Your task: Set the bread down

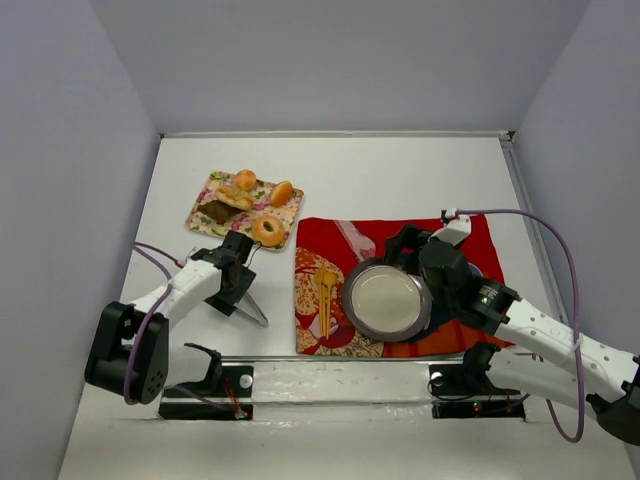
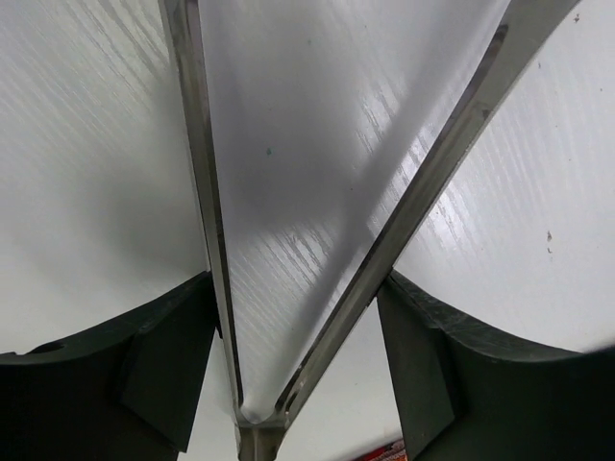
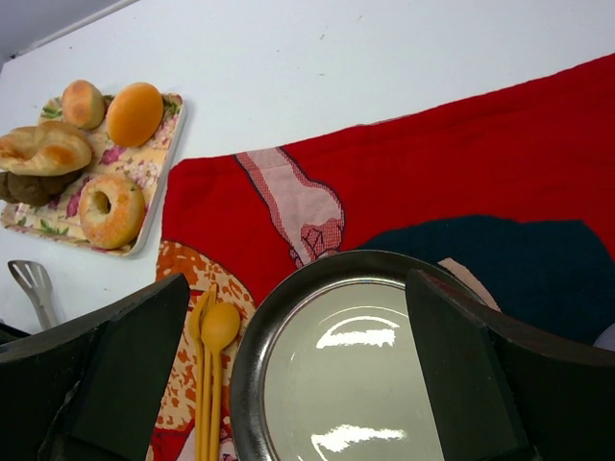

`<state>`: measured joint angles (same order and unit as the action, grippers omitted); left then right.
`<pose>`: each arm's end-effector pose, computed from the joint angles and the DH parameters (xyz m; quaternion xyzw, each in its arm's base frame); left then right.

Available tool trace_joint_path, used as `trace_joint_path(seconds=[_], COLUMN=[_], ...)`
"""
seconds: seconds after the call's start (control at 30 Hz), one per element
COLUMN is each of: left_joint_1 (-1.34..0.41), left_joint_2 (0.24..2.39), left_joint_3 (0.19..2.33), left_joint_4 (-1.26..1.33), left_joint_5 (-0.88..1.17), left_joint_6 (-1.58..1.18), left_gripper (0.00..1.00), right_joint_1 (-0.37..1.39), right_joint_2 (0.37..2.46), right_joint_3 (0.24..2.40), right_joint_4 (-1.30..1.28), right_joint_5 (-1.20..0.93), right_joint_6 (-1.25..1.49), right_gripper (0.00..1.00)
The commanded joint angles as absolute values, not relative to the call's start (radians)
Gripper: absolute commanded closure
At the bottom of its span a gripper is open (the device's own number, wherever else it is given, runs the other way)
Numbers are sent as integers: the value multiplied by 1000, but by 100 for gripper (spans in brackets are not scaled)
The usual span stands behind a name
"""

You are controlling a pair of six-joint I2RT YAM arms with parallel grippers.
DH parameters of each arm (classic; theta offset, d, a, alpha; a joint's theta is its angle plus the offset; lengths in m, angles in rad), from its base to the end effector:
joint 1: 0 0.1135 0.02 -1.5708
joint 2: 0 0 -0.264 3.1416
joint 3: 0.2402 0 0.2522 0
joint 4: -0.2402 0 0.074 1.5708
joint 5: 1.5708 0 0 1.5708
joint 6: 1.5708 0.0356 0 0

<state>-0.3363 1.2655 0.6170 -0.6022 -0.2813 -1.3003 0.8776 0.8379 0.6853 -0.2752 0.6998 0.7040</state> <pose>0.1979 -0.0587 0.1625 -0.4729 0.8558 -0.0206 0.2089 0.1370 0.1290 0.2898 0.1162 0.8032 0.1585 0.5623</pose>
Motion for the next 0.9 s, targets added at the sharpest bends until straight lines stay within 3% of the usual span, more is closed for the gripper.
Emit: trace_joint_path(seconds=[0.0, 0.33, 0.57, 0.73, 0.87], left_joint_1=[-334, -367, -547, -629, -637], left_joint_2=[1298, 1281, 1166, 1097, 1037], left_joint_3=[557, 583, 813, 930, 957], left_joint_4=[-597, -636, -859, -925, -927], left_joint_5=[-345, -350, -535, -555, -520], left_joint_6=[-1370, -1341, -1330, -1253, -1198], left_gripper=[26, 28, 36, 38, 47], right_joint_1=[877, 877, 877, 877, 877], right_joint_2=[821, 807, 795, 785, 773], right_joint_3=[686, 681, 678, 673, 672], right_joint_4=[-219, -219, -216, -216, -215], right_joint_5=[742, 745, 745, 749, 752], right_joint_6=[709, 710, 710, 707, 709], right_gripper=[0, 0, 0, 0, 0])
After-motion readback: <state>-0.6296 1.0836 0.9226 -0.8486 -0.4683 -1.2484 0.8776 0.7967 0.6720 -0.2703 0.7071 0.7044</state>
